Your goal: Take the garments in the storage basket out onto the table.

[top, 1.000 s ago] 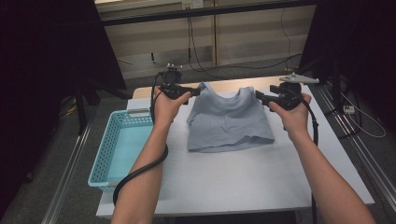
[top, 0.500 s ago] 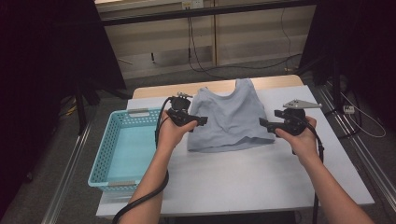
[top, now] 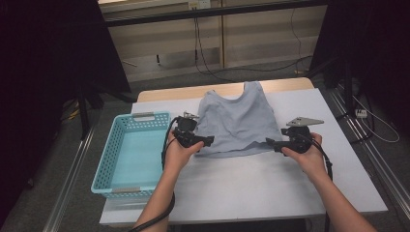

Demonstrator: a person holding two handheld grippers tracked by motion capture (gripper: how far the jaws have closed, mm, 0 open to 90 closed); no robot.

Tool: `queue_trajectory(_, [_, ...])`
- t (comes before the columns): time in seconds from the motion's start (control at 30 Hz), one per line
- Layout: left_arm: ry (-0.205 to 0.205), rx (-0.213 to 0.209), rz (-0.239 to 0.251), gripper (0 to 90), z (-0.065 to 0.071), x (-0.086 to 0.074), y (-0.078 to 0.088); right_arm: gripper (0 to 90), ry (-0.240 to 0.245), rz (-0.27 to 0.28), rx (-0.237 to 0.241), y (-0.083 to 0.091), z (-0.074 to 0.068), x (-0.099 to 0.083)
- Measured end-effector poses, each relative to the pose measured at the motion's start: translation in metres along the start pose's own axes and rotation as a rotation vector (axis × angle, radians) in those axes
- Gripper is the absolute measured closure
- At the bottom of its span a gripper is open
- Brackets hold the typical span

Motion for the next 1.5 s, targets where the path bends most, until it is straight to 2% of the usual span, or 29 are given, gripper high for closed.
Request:
queue_trajectory(0.2, [0.009,-0.002,0.014,9.3,-0.001,-0.011,-0.002,25.0,-0.001,-0.008,0.002,-0.003,-0.001,-0.005])
queue_trajectory(0.27, [0.0,0.011,0.002,9.3,-0.003,-0.013,-0.004,25.0,0.005,-0.023,0.003,-0.004,-0.002,-0.007])
queue_trajectory(0.47, [-0.007,0.009,-0.002,8.6,-0.003,-0.019,-0.004,26.1,0.018,-0.032,-0.001,-0.003,-0.003,-0.012])
queue_trajectory(0.87, [-0.024,0.039,-0.007,7.3,-0.002,-0.028,-0.007,32.3,0.016,-0.033,-0.003,0.004,0.0,-0.019])
queue_trajectory(0.97, [-0.026,0.032,-0.004,6.9,-0.001,-0.029,-0.007,34.6,0.018,-0.04,-0.002,0.003,0.0,-0.019])
queue_trajectory(1.07, [-0.034,0.027,-0.006,6.9,0.001,-0.03,-0.008,38.5,0.033,-0.063,-0.004,0.001,0.001,-0.022])
queue_trajectory(1.13, [-0.051,0.048,-0.015,7.9,0.0,-0.032,-0.008,40.2,0.035,-0.072,-0.01,0.0,0.002,-0.023])
queue_trajectory(1.17, [-0.041,0.045,-0.009,9.1,0.001,-0.032,-0.009,41.6,0.039,-0.077,-0.011,0.0,0.002,-0.023])
queue_trajectory(1.23, [-0.047,0.053,-0.02,9.9,0.0,-0.034,-0.011,43.7,0.041,-0.079,-0.015,-0.001,0.002,-0.024])
queue_trajectory(1.27, [-0.043,0.057,-0.019,10.9,0.0,-0.035,-0.012,46.6,0.039,-0.085,-0.022,-0.001,0.003,-0.024])
queue_trajectory(1.37, [-0.066,0.084,-0.018,13.6,-0.001,-0.036,-0.013,56.8,0.032,-0.082,-0.033,-0.001,0.006,-0.025])
queue_trajectory(1.47, [-0.056,0.09,-0.014,13.5,-0.001,-0.037,-0.012,64.5,0.043,-0.094,-0.062,-0.001,0.009,-0.026])
queue_trajectory(1.5, [-0.055,0.088,-0.017,13.0,-0.001,-0.038,-0.013,64.4,0.044,-0.1,-0.066,-0.001,0.01,-0.027])
Point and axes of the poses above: each handheld gripper's, and its own axes: y roughly backward along the jaws, x roughly out of its top, z roughly to its right, the point moved 5 cm from there along -y, roughly forward along the jaws, and after that the axes turned 9 degrees about y, right-handed, at the moved point
